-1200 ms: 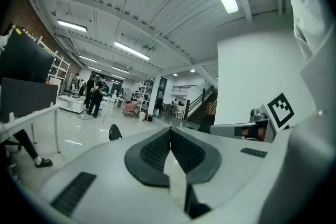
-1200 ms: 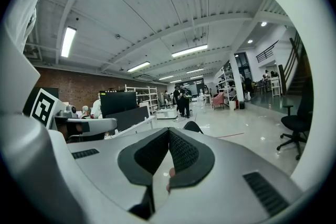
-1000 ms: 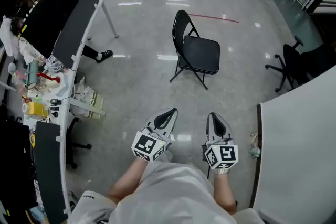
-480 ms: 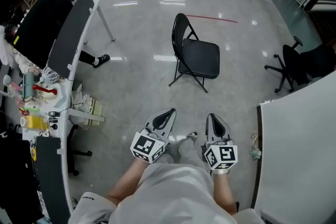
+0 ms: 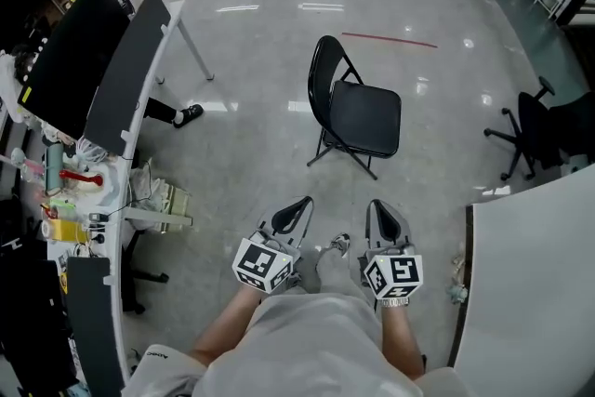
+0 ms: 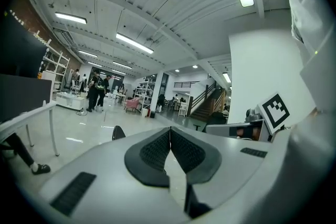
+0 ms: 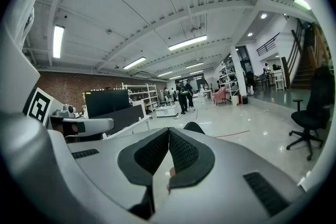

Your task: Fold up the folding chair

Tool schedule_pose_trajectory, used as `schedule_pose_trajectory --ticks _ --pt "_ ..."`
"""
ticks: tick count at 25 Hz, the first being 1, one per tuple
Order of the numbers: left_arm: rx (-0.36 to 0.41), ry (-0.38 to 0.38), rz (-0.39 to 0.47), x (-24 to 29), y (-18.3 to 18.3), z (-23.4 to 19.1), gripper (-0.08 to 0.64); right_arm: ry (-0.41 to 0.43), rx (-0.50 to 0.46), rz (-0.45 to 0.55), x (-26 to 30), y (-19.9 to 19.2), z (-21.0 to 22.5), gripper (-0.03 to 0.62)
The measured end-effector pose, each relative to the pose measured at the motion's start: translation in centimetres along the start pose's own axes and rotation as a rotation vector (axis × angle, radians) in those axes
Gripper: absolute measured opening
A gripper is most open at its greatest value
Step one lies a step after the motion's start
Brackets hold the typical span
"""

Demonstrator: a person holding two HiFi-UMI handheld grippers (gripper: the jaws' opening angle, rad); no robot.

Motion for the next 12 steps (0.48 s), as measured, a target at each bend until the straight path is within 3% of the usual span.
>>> schedule_pose_trajectory --ticks 12 --pt "0.019 0.100 0.028 10.6 6.1 0.1 0.012 0.087 -0.028 0.025 6.2 6.1 10.6 0.006"
Point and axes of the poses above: the fingertips, and each gripper's own axes: x forward along the fingers, z to its right, y out of its top, the point moved 8 cm from there along -x, backward along the fingers, and after that the axes turned 15 degrees about -z, right-handed, at the moved point
